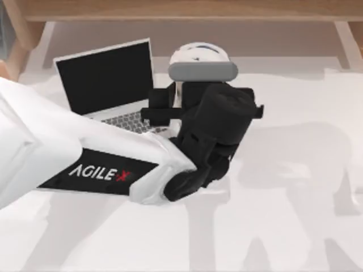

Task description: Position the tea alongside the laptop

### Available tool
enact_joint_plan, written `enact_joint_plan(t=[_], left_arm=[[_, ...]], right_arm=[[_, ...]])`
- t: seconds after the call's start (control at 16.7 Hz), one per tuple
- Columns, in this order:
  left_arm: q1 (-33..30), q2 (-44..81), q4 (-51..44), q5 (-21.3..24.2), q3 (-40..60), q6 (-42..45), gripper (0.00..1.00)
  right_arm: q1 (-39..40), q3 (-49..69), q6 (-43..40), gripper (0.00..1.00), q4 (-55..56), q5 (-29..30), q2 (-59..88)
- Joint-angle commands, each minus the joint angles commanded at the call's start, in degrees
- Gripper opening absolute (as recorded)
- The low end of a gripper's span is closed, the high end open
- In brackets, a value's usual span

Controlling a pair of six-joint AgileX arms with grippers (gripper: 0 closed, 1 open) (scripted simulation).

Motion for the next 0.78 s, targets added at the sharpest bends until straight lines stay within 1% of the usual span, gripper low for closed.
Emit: enact_joint_plan(t=[0.24,0.6,0.78], left_arm=[[0.09,0.08,0.21,-0.39,0.06,0.04,0.00],[1.11,0.04,2.55,-5.09,-0.03,1.78,0.00],[2.25,-0.76,4.70,-5.93,-1.45,3.28,0.00]], right_arm=[[0.00,0.00,0.00,1.00,0.00,0.00,0.00],[0.00,0.00,0.00,1.00,0.00,0.00,0.00],[0.00,0.00,0.00,1.00,0.00,0.00,0.00]])
